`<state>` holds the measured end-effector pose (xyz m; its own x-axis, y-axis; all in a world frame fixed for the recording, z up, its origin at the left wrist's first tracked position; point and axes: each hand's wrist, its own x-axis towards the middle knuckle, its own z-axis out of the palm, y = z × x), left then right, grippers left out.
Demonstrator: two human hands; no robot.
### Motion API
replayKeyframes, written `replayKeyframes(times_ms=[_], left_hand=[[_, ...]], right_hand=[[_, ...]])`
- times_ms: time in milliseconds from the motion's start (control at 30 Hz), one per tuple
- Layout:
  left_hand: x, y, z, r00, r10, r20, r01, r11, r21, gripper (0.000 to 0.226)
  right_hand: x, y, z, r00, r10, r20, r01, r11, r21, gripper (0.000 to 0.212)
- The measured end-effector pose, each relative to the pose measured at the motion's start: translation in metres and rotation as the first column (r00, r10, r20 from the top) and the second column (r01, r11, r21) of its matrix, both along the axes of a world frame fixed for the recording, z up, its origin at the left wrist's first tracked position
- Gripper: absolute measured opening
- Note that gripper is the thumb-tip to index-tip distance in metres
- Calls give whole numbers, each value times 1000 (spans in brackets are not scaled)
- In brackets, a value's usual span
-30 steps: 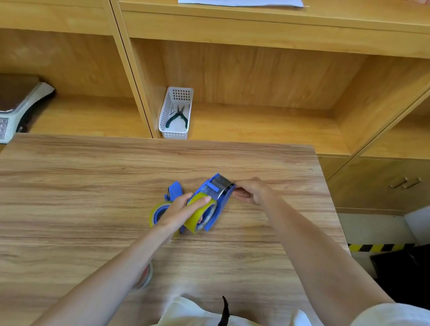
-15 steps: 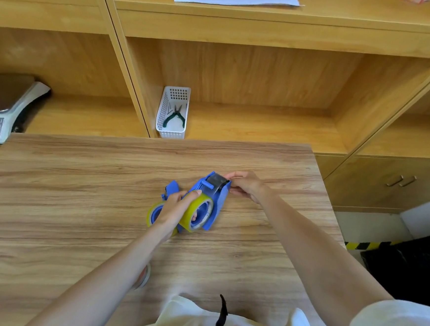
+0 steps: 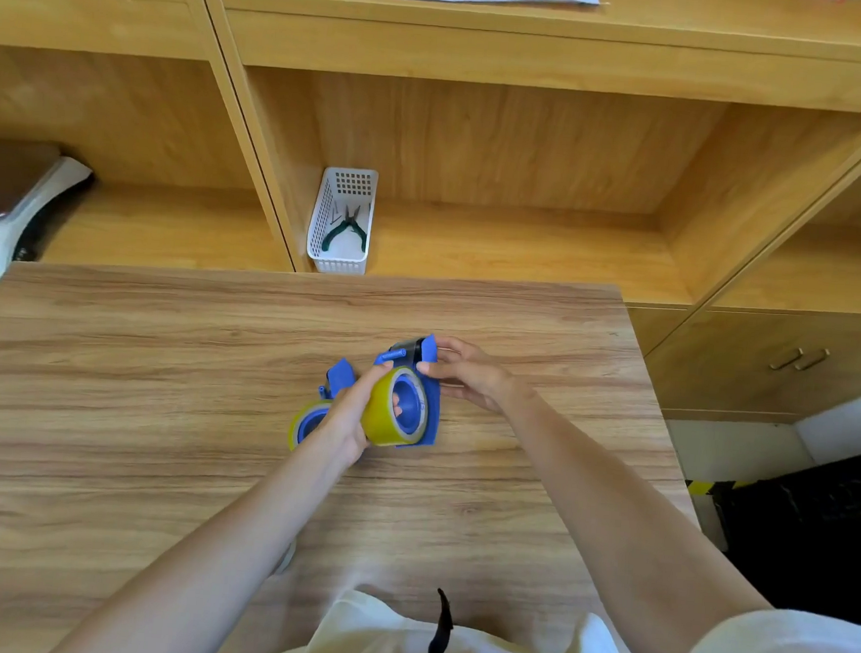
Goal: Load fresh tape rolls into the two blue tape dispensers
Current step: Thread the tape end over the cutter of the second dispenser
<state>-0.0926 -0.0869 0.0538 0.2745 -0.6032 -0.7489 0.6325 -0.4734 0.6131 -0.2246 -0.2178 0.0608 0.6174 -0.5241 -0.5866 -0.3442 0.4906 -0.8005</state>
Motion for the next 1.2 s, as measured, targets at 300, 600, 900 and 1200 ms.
replayKeyframes(times_ms=[300, 600, 900, 1200], left_hand=[[-2, -5, -1, 999, 18, -40, -18, 1000, -5, 48], [-11, 0, -4, 957, -150, 246, 120, 984, 132, 46], [-13, 11, -26, 321, -527, 787, 502, 799, 330, 46], [-18, 23, -34, -192, -744, 639, 490, 492, 720, 59]], right_hand=[[3, -1, -4, 998, 15, -53, -23, 989, -146, 58], [3, -1, -8, 985, 39, -170, -82, 963, -256, 57], [4, -17, -74, 875, -10, -483, -228, 873, -431, 80], [11, 21, -53, 768, -48, -639, -400, 742, -538, 77]])
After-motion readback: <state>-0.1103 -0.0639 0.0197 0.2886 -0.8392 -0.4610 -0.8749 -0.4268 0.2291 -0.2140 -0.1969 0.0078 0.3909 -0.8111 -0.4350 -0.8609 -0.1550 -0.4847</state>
